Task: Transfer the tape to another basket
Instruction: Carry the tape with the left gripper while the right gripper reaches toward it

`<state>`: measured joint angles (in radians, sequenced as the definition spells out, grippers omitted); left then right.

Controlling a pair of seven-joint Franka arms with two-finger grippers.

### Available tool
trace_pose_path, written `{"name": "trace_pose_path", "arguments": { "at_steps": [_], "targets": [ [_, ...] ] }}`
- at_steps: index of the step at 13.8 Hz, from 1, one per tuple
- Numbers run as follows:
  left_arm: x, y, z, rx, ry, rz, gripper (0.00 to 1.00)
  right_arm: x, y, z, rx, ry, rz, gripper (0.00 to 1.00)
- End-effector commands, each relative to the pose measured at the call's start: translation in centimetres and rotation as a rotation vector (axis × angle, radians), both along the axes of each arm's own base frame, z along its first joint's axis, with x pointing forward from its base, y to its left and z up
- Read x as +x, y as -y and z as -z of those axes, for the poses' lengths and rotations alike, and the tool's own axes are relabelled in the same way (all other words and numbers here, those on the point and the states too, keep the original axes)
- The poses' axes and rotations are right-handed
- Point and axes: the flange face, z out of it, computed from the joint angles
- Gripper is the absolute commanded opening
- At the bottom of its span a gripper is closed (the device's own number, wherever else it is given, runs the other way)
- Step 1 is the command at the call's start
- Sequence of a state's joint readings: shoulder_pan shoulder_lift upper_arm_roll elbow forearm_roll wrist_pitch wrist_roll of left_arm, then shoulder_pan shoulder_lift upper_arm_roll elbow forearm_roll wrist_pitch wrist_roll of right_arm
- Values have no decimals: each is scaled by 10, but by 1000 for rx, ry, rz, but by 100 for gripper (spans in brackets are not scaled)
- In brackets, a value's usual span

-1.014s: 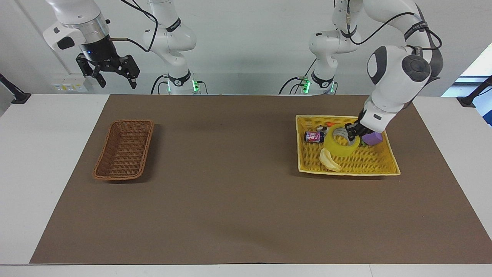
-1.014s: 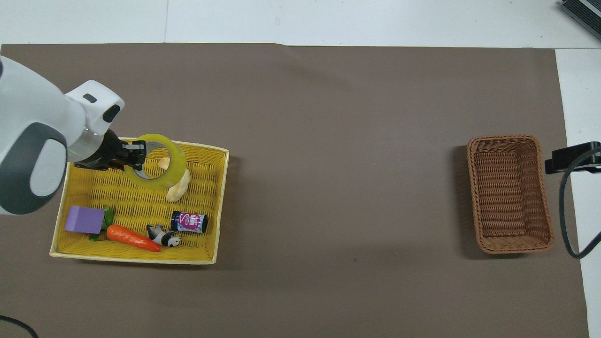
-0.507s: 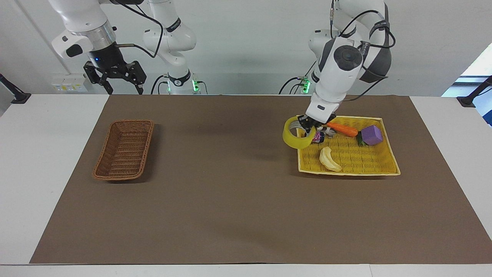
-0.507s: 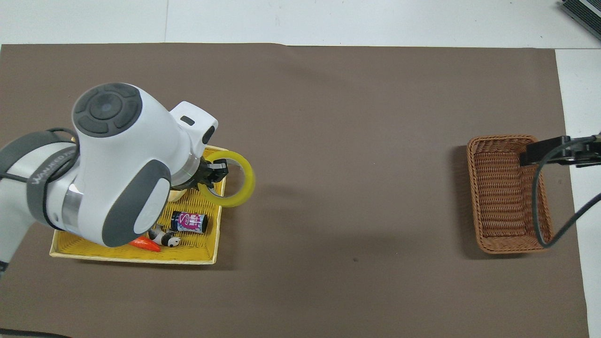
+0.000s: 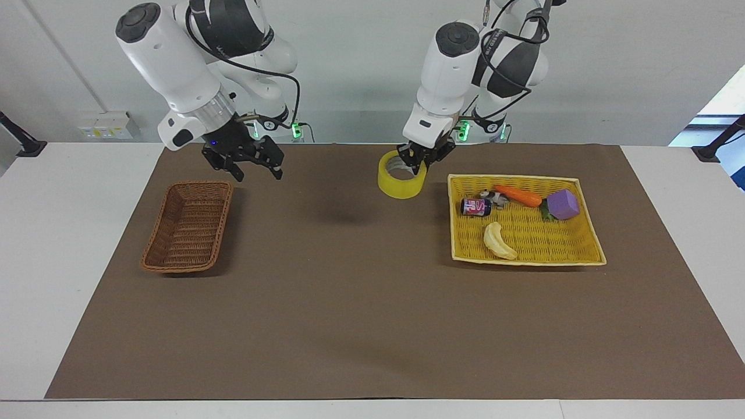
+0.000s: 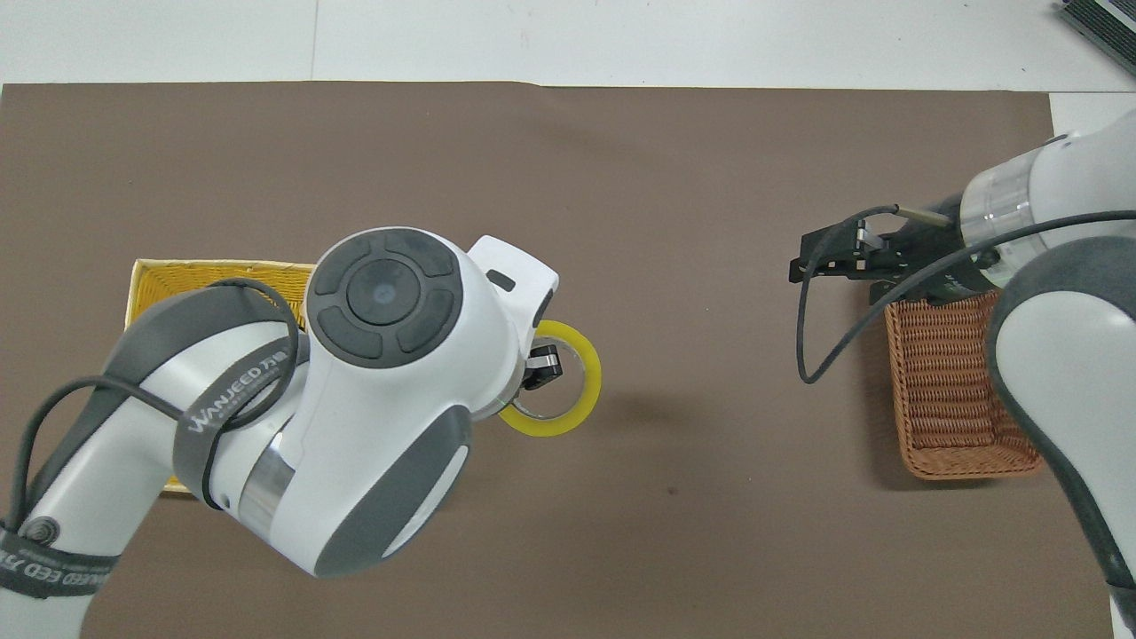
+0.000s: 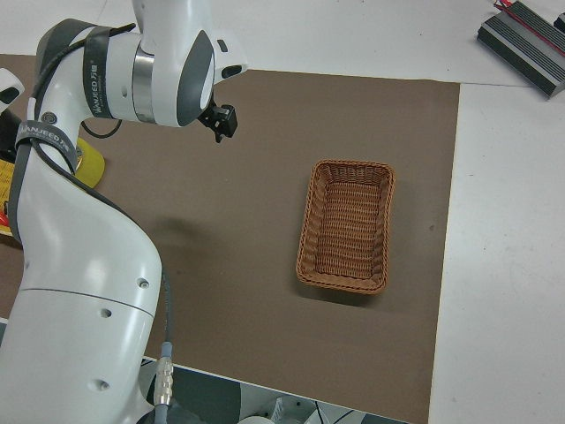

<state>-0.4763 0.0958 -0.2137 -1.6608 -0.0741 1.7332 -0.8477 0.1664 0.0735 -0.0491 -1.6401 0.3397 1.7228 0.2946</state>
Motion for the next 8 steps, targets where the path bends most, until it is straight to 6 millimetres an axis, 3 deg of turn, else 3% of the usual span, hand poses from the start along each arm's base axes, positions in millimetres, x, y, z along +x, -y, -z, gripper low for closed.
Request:
{"name": "trace_pose_path", "arguments": {
  "at_steps": [1, 2, 5, 8],
  "targets": [
    [-10, 30, -10, -35, 11, 3, 0, 3, -6, 5, 149, -58, 112, 100],
    [-7, 38, -9, -92, 47, -2, 0, 3, -11, 10, 209, -95, 157, 100],
    [-10, 66, 25, -145, 64, 37, 0, -1, -18, 38, 292, -156, 229, 100],
    [-3, 79, 25, -318, 62, 92, 0, -14, -15, 52, 299, -168, 165, 100]
  ]
}}
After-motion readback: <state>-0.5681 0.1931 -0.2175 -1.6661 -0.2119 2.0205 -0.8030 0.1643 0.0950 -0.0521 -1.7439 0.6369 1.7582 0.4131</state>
